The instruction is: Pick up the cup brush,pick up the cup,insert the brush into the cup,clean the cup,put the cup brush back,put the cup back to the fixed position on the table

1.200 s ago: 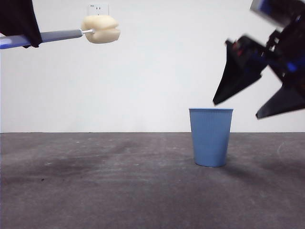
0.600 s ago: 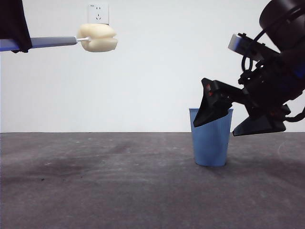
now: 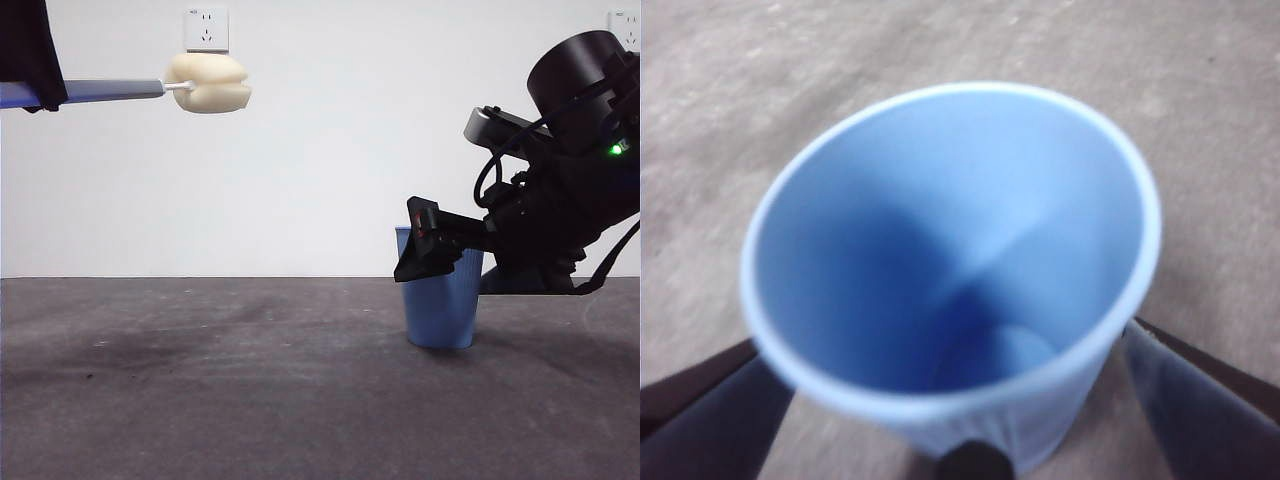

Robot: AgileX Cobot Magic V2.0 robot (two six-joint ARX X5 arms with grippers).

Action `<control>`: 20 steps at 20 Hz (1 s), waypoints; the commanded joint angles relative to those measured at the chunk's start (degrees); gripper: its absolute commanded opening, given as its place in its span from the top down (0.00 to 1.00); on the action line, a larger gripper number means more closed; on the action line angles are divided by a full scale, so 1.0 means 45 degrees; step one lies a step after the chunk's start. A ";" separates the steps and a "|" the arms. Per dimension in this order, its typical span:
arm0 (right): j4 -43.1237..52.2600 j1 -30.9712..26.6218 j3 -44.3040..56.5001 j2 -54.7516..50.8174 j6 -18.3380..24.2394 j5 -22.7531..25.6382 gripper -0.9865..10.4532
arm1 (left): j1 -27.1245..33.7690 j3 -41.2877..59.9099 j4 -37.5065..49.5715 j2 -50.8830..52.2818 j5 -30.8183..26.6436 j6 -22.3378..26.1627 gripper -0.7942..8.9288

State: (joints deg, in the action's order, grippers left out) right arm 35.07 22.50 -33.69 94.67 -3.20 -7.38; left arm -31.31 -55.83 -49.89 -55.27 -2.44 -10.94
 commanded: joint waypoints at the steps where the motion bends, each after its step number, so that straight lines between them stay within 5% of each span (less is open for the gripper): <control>1: 0.0641 -0.0005 0.0092 0.0311 0.0107 0.0087 0.38 | -0.0049 0.0010 0.0015 0.0024 0.0000 0.0102 0.93; 10: 0.1457 0.0005 0.0092 0.0767 0.0160 -0.0039 0.93 | -0.0049 0.0010 0.0015 0.0019 -0.0010 0.0160 0.93; 15: -0.0049 0.0296 0.0092 -0.0437 0.0316 0.0010 0.93 | -0.0049 0.0010 -0.0194 0.0019 0.0005 0.0976 0.93; 20: -0.4784 0.1103 -0.0408 -0.3774 0.2132 0.1253 0.93 | -0.0049 0.0010 -0.0903 -0.0010 0.0010 0.2919 0.93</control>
State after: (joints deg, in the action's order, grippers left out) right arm 14.96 27.22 -35.22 78.04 3.66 -2.07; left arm -31.31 -55.83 -54.06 -55.27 -2.42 -0.82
